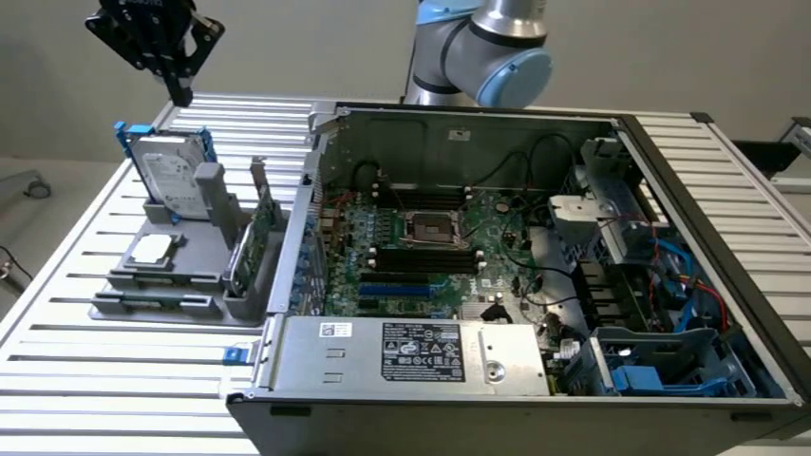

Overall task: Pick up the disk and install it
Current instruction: 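Reach for the disk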

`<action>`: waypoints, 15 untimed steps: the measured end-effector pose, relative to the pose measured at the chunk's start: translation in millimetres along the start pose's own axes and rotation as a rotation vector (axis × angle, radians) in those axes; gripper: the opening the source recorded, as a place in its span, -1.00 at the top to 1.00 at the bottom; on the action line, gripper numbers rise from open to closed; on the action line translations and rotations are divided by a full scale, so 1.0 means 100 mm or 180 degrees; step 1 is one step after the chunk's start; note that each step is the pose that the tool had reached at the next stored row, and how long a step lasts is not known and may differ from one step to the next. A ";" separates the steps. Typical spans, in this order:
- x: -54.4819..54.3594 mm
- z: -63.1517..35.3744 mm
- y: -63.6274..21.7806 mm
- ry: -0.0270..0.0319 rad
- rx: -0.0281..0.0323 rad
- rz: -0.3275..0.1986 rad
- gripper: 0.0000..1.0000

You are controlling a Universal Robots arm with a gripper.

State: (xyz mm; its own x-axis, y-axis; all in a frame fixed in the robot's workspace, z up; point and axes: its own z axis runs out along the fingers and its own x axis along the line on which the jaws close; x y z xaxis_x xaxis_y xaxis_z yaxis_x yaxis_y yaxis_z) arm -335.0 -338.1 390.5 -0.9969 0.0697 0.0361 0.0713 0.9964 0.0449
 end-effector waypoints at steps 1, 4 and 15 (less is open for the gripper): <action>0.05 0.014 0.014 -0.0004 0.0000 0.0000 0.79; 0.15 0.055 0.052 -0.0022 -0.0001 -0.0009 0.79; 0.40 0.166 0.215 -0.0060 -0.0003 -0.0054 0.79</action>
State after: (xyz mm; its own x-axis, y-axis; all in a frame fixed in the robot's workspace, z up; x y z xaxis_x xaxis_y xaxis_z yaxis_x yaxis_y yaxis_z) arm -374.3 -313.1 376.3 -0.9984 0.0537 0.0166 0.0545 0.9974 0.0462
